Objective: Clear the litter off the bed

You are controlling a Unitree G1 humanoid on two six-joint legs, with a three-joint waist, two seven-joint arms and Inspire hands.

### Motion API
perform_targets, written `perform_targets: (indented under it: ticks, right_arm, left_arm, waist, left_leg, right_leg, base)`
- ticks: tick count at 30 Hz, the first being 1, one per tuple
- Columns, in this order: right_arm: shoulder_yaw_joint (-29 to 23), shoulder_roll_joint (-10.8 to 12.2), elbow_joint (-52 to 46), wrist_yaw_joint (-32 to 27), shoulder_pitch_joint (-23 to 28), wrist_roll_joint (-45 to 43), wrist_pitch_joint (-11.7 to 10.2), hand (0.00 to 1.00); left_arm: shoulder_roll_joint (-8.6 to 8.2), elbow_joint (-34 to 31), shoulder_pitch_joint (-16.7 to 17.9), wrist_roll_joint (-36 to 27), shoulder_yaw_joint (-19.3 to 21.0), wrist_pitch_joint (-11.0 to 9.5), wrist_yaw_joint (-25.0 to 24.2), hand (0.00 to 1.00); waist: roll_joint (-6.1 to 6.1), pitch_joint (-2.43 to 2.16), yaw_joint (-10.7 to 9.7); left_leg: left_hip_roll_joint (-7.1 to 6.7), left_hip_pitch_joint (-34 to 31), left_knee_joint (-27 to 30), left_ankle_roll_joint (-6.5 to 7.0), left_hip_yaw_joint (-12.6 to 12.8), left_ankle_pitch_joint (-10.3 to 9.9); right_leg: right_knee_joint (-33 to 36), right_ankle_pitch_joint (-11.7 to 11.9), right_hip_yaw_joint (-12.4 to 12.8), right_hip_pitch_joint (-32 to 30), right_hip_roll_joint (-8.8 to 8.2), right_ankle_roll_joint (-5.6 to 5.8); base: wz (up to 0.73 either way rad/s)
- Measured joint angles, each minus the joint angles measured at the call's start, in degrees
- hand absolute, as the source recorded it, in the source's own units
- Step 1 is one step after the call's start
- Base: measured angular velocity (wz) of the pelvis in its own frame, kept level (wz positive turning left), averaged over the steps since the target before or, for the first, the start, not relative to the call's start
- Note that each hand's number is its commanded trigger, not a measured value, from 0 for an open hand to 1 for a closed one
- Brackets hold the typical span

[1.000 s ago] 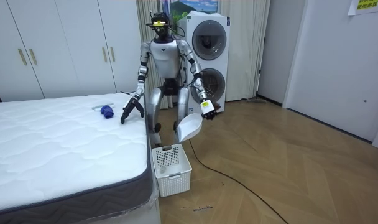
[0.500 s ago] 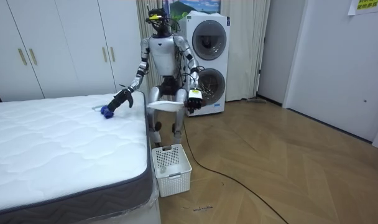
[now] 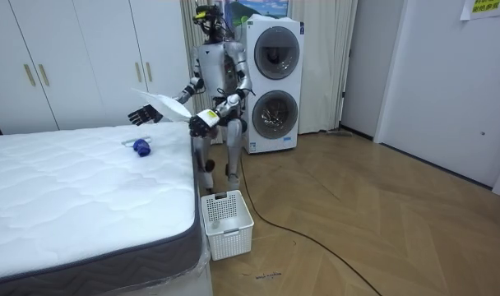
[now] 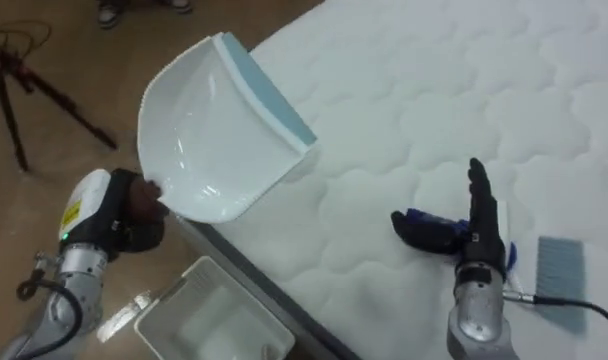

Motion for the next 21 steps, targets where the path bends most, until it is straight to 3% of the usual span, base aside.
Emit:
perform_targets:
  ticks: [1, 2, 3, 4, 5, 6, 7, 8, 9, 10, 11, 12, 13, 14, 16, 21]
  right_arm:
    - [-0.05, 0.17, -0.27, 0.22, -0.07, 0.02, 0.12, 0.00]
    - [-0.08, 0.36, -0.43, 0.99, -0.70, 0.09, 0.35, 0.00]
    - [-0.19, 0.59, -0.55, 1.14, -1.39, 0.09, 0.73, 0.00]
    - [-0.30, 0.62, -0.54, 1.05, -1.52, 0.12, 0.77, 0.00]
    - [-0.79, 0.54, -0.49, 0.86, -1.44, 0.17, 0.89, 0.00]
    - [-0.95, 0.52, -0.49, 0.71, -1.46, 0.16, 0.89, 0.00]
    - [-0.94, 0.57, -0.52, 0.51, -1.48, 0.22, 0.77, 0.00]
    - [-0.80, 0.65, -0.52, 0.80, -1.48, 0.17, 0.66, 0.00]
    - [-0.64, 0.72, -0.54, 1.02, -1.60, 0.17, 0.64, 0.00]
    - [-0.20, 0.70, -0.74, 1.28, -1.89, 0.22, 0.61, 0.00]
    - [0.22, 0.67, -0.79, 1.74, -2.20, 0.79, 0.61, 0.00]
    - [0.68, 0.68, -0.80, 1.87, -2.40, 1.05, 0.61, 0.00]
    - [1.16, 1.00, -0.91, 2.48, -2.49, 1.03, 0.61, 0.00]
    - [0.88, 1.47, -1.45, 2.80, -2.08, 1.06, 0.60, 0.00]
    - [0.55, 1.50, -2.41, 3.58, -2.03, 1.08, 0.61, 0.00]
    - [0.53, 1.50, -3.93, 6.78, -1.70, 0.53, 0.61, 0.00]
  left_arm:
    - [-0.34, -0.19, 0.12, -0.02, 0.05, -0.12, 0.00, 1.00]
    - [-0.84, -0.49, 0.15, -0.15, 0.08, -0.21, 0.00, 1.00]
    - [-1.08, -1.18, 0.24, -0.89, 0.10, -0.37, -0.01, 1.00]
    - [-1.33, -1.38, 0.27, -1.18, 0.10, -0.46, -0.02, 1.00]
    - [-2.36, -1.78, 0.81, -1.84, 0.07, -0.57, -0.05, 1.00]
    - [-2.80, -2.05, 1.23, -2.19, 0.07, -0.57, -0.04, 1.00]
    - [-3.05, -2.57, 1.85, -2.36, 0.06, -0.57, -0.07, 1.00]
    - [-2.82, -2.66, 1.93, -2.66, 0.33, -0.58, -0.09, 1.00]
    - [-2.57, -2.75, 1.92, -3.39, 0.56, -0.59, -0.10, 1.00]
    - [-2.33, -3.11, 1.90, -4.75, 1.35, -0.59, -0.36, 1.00]
    - [-2.25, -3.14, 2.24, -6.68, 1.59, -0.57, -0.92, 1.00]
    - [-2.25, -3.14, 2.57, -7.42, 1.76, -0.53, -1.27, 1.00]
    - [-2.25, -3.14, 3.06, -8.25, 2.16, -0.52, -2.25, 1.00]
    - [-2.21, -3.51, 3.09, -8.48, 2.16, -0.52, -2.87, 1.00]
    - [-2.25, -5.00, 3.16, -9.58, 1.97, -0.61, -3.80, 1.00]
    - [-2.41, -5.98, 4.36, -10.05, 1.06, -0.18, -6.92, 1.00]
  waist:
    - [-0.08, 0.00, 0.68]
    - [-0.21, -0.03, 1.68]
    - [-0.22, -0.15, 2.56]
    - [-0.26, -0.09, 2.87]
    - [-0.26, -0.09, 3.61]
    - [-0.27, -0.10, 4.00]
    - [-0.46, -0.19, 4.13]
    - [-0.90, -0.29, 4.32]
    - [-1.18, -0.32, 4.53]
    - [-1.66, -0.12, 5.36]
    - [-1.62, -0.05, 6.48]
    - [-1.46, -0.03, 6.85]
    - [-0.68, 0.16, 6.48]
    - [-0.36, 0.14, 4.69]
    - [-0.34, 0.22, 3.07]
    - [-0.70, 0.23, 2.33]
  left_leg:
    - [0.28, 0.52, -0.36, -0.01, 1.75, 0.00]
    - [1.09, 1.32, -1.17, -0.27, 5.64, -0.17]
    - [2.39, 1.47, -1.62, -0.69, 9.66, -0.80]
    - [2.80, 1.90, -1.62, -0.78, 11.68, -0.95]
    - [2.91, 3.68, -2.36, -1.18, 14.99, -1.23]
    - [2.89, 4.77, -2.84, -1.60, 16.85, -1.45]
    - [2.97, 6.73, -3.31, -2.44, 20.53, -1.84]
    - [3.12, 7.81, -3.07, -3.20, 22.63, -2.11]
    - [3.23, 8.09, -2.79, -3.38, 23.30, -2.11]
    - [3.35, 8.05, -2.01, -3.71, 21.90, -1.92]
    - [3.41, 7.60, -1.28, -3.79, 15.65, -1.88]
    - [3.58, 7.25, -0.67, -3.82, 11.93, -1.88]
    - [4.45, 6.91, 0.15, -4.12, 6.28, -1.78]
    - [5.19, 7.22, 0.51, -5.03, 3.65, -2.15]
    - [6.33, 7.87, 0.21, -6.87, 3.87, -3.20]
    - [8.31, 9.24, 2.78, -7.42, 5.39, -2.88]
  right_leg:
    - [-0.63, 0.69, -2.79, -0.12, -0.23, -0.97]
    - [-2.59, 2.19, -9.22, -0.13, -0.82, -3.06]
    - [-2.34, 2.23, -13.61, -0.11, -0.96, -2.48]
    - [0.07, 0.82, -15.90, -0.36, -2.10, -1.83]
    - [5.60, -2.21, -18.96, 0.41, -6.40, -1.29]
    - [7.62, -3.41, -19.88, 1.19, -8.97, -0.29]
    - [9.48, -4.15, -22.00, 3.47, -13.82, 1.20]
    - [8.81, -3.94, -23.30, 5.46, -17.33, 2.78]
    - [7.60, -3.78, -23.59, 6.19, -17.89, 4.00]
    - [5.09, -4.08, -24.64, 6.20, -17.05, 4.79]
    - [3.34, -3.93, -24.76, 6.42, -15.80, 4.70]
    - [2.43, -3.68, -24.61, 7.17, -15.06, 4.45]
    - [0.11, -2.38, -24.73, 8.90, -13.51, 3.77]
    - [-1.46, -2.25, -25.23, 10.37, -12.19, 3.69]
    - [-1.31, -2.47, -25.40, 10.40, -10.99, 3.33]
    - [-1.15, -3.07, -24.11, 9.83, -8.63, 2.11]
  base:
    - [-1.63]
    - [-1.75]
    - [-1.66]
    - [-1.51]
    - [-1.13]
    - [-1.41]
    - [-1.35]
    - [-1.30]
    - [-1.26]
    - [-1.51]
    - [-1.64]
    - [-1.52]
    - [-0.82]
    - [-0.45]
    - [-0.16]
    - [-0.35]
